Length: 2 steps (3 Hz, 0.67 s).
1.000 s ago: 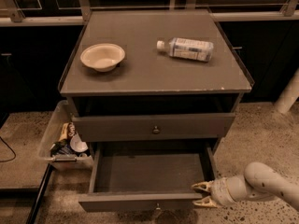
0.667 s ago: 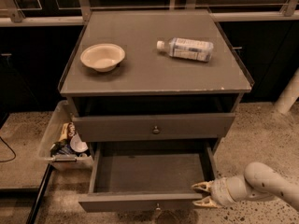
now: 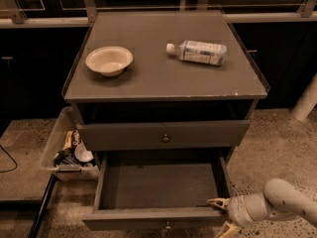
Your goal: Open middle drawer
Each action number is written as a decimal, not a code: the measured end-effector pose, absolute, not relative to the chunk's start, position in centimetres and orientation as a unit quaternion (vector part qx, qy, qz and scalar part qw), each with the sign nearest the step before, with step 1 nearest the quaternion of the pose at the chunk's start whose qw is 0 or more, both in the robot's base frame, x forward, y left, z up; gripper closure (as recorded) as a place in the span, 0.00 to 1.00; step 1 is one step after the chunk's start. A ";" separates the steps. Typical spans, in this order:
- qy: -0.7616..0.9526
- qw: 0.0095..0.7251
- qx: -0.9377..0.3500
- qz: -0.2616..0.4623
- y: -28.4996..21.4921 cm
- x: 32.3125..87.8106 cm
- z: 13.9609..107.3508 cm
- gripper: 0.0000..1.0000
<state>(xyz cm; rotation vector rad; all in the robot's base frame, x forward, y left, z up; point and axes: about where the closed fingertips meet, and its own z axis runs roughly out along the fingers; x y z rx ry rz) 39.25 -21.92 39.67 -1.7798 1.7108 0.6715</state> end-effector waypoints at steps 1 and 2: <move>0.647 0.283 -0.662 0.252 -22.9 37.8 39.7 0.24; 0.647 0.283 -0.662 0.252 -22.8 37.8 39.8 0.00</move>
Offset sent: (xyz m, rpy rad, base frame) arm -0.0147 -0.0093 -0.0005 -0.0065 0.0118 -0.0110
